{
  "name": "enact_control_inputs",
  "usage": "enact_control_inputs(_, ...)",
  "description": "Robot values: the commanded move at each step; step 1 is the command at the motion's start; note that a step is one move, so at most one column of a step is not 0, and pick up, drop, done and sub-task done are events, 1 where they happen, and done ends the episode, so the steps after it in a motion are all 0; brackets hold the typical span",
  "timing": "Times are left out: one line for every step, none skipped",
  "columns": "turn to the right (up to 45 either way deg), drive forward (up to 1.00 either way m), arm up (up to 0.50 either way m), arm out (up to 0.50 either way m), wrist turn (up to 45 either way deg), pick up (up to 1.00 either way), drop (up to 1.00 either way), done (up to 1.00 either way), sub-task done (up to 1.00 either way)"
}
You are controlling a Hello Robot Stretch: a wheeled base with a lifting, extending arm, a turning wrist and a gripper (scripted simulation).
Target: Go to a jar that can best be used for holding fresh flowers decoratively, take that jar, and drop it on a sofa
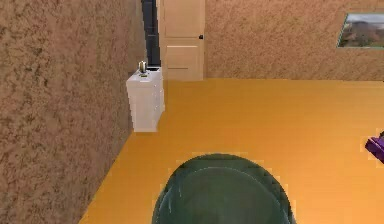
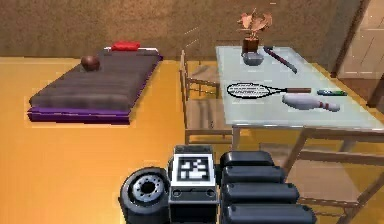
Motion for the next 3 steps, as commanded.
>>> enact_control_inputs(3.0,0.00,0.00,0.00,0.0,0.00,0.00,0.00,0.00)
enact_control_inputs(0.0,1.00,0.00,0.00,0.0,0.00,0.00,0.00,0.00)
enact_control_inputs(0.0,1.00,0.00,0.00,0.0,0.00,0.00,0.00,0.00)
